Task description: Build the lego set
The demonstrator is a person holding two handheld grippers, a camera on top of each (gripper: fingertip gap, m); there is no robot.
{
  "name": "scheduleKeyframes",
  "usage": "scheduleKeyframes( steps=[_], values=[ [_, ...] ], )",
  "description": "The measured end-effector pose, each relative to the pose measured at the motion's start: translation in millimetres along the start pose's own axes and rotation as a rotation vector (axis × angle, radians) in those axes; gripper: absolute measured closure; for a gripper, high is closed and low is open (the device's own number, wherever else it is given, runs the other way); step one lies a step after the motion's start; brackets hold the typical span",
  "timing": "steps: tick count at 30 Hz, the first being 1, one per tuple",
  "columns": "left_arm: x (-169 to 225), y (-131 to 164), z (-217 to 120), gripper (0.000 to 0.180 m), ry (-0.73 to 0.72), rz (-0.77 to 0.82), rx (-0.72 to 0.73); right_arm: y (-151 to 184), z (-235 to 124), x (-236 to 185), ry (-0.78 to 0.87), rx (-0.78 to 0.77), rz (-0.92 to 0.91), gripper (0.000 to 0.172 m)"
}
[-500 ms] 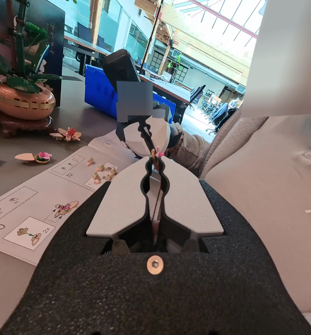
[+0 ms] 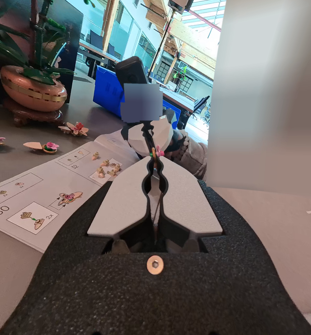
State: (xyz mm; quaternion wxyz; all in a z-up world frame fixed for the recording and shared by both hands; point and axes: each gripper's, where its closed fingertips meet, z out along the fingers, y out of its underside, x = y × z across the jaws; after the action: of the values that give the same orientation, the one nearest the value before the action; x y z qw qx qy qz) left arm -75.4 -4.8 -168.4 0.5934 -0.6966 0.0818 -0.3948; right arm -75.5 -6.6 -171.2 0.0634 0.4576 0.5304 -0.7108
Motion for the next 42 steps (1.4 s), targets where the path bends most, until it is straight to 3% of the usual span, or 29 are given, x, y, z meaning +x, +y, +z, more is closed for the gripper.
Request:
scheduleKeyframes(
  steps=[5,10,14,18,21,29,42],
  values=[
    [-17,-12,-12,0.178,-0.099,-0.043,0.085,-14,-14,1,0.063,0.08,-0.065,0.164],
    [-41,-39,-44,0.178,-0.271,-0.166,0.35,-10,-25,10,0.246,0.041,-0.215,0.149],
    [-60,-41,-63,0.178,-0.39,-0.215,0.448,-4,-33,23,0.437,-0.043,-0.439,0.139],
    [-68,-43,-66,0.178,-0.422,-0.249,0.496,-13,-38,33,0.614,-0.073,-0.745,0.118],
    [-73,-41,-62,0.178,-0.446,-0.245,0.478,-20,-39,33,0.677,-0.058,-0.869,0.121],
    [-81,-36,-59,0.178,-0.455,-0.292,0.452,-17,-34,45,0.656,-0.076,-0.763,0.129],
    [-83,-30,-55,0.178,-0.444,-0.32,0.406,-20,-26,55,0.664,-0.037,-0.803,0.138]
  ],
)
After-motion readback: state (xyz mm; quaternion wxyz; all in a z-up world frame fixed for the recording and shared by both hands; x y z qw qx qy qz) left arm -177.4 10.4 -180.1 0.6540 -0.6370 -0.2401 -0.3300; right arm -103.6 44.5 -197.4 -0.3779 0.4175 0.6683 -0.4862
